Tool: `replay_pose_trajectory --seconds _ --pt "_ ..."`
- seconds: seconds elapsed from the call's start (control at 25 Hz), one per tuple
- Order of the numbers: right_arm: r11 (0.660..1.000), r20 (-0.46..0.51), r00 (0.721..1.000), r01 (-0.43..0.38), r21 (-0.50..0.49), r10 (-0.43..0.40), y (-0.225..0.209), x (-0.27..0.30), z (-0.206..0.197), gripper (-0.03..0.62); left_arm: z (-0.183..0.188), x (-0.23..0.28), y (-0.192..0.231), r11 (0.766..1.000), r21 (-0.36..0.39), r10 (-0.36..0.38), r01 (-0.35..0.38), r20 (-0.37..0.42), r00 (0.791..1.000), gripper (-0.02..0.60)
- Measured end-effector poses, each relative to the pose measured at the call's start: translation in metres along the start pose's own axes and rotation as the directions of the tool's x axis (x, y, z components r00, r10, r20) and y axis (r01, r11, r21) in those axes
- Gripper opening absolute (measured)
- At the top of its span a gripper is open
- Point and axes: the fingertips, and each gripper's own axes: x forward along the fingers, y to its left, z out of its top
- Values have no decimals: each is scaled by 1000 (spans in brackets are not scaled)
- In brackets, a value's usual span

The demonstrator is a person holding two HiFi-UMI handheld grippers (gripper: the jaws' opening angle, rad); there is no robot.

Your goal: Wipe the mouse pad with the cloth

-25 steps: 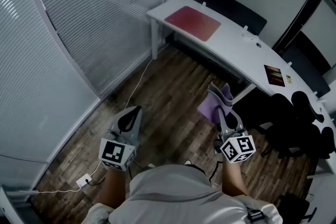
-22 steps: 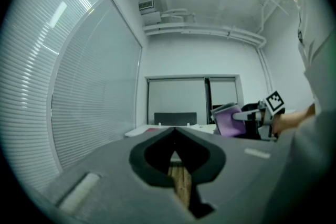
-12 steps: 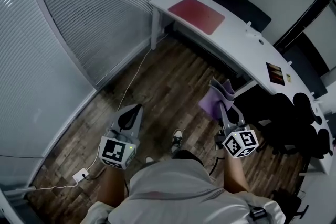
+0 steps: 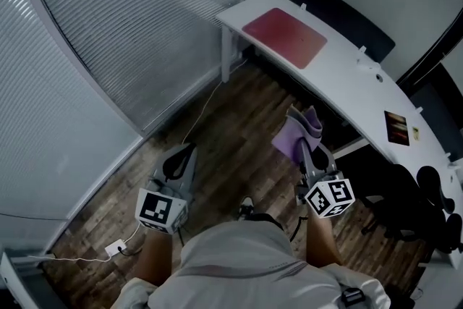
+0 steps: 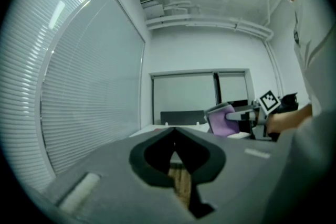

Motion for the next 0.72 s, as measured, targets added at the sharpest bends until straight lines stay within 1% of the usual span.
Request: replay_pose_trajectory --seconds 0.16,0.32,0.44,0.56,0.64,0.72 --pt "1000 8 1000 -17 19 17 -55 30 12 43 9 60 -6 1000 2 11 -11 -8 1000 0" --pt "998 1 1000 -22 54 22 -112 54 15 43 13 114 -18 1000 15 15 -15 -20 1000 0" --pt "1000 -13 1000 -13 26 13 -146 73 15 43 19 152 -25 999 42 16 -16 6 1000 0" --pt "999 -26 1000 2 -40 -3 -165 89 16 43 17 190 -34 997 76 -23 24 -9 1000 0" --pt "998 -27 1000 0 -61 -2 -174 99 18 43 15 214 -37 996 72 -55 57 -21 998 0" --pt "998 -28 1000 8 -59 -10 -187 108 20 43 15 236 -35 995 63 -77 78 -22 997 0"
